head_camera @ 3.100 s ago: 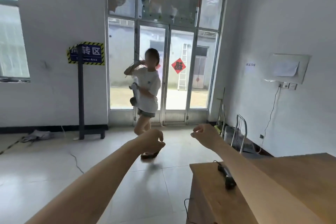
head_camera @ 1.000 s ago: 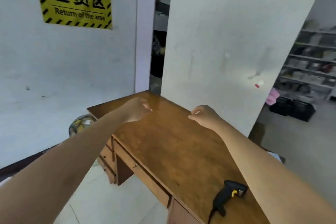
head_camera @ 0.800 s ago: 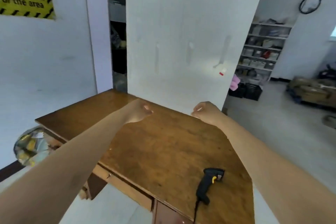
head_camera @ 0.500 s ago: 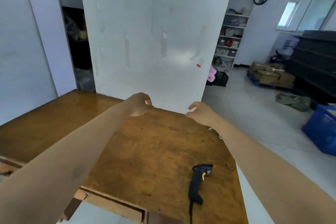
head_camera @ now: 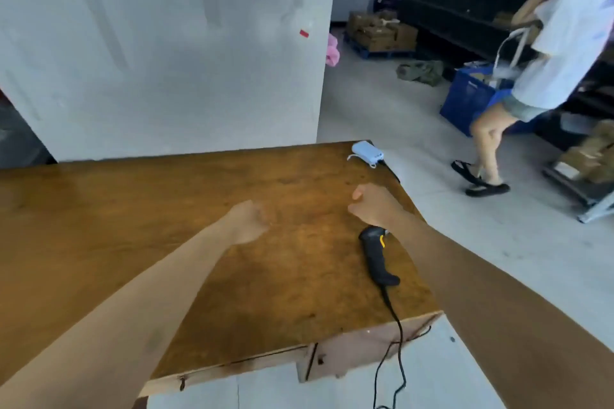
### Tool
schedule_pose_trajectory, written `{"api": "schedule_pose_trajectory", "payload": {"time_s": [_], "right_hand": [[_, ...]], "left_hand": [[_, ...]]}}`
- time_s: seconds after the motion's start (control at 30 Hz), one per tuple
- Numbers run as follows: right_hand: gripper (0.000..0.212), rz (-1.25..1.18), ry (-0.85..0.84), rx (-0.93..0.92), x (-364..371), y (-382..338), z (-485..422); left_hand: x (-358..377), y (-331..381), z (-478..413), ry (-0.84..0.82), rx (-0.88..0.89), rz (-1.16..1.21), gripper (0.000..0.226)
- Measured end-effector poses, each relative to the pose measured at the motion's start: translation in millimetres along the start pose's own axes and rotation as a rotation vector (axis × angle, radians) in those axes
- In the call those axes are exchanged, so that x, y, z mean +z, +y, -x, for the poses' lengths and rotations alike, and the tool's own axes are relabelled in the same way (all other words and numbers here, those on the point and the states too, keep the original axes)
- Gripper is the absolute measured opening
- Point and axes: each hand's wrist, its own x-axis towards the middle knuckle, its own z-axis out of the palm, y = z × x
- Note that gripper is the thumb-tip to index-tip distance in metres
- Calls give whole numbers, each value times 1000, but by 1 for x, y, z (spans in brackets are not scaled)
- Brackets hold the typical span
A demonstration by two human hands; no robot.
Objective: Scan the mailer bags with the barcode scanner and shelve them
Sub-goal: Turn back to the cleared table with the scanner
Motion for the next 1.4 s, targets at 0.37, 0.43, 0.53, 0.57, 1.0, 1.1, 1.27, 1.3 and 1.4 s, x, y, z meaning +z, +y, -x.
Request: {"api": "schedule_pose_trajectory", "payload": {"time_s": [0.37,0.43,0.53,0.57,1.0,1.1,1.27,1.3,1.4], "right_hand": [[50,8,-77,433,87,109,21],[54,-27,-63,502,91,121,17],[55,-61,-90,541,100,136,9],[52,-59,-108,538,105,140,7],[38,-135,-49,447,127,135,-28],[40,-188,-7,408,125,118,-53],[49,-189,-34,343,128,97,-88],[49,-151,-45,332,131,96,-92],[55,-39,-76,322,136,93,-94]], "left_hand": [[114,70,-70,-213,104,151,40],[136,90,-83,-215,16,317,43],[169,116,-97,-244,-161,543,35],[179,123,-100,-257,-211,610,35],[203,130,-167,-166,-312,715,55],[185,121,-190,-99,-310,723,50],[164,96,-224,-24,-314,666,55],[164,90,-228,-29,-301,630,56],[166,80,-230,-19,-188,478,50]]}}
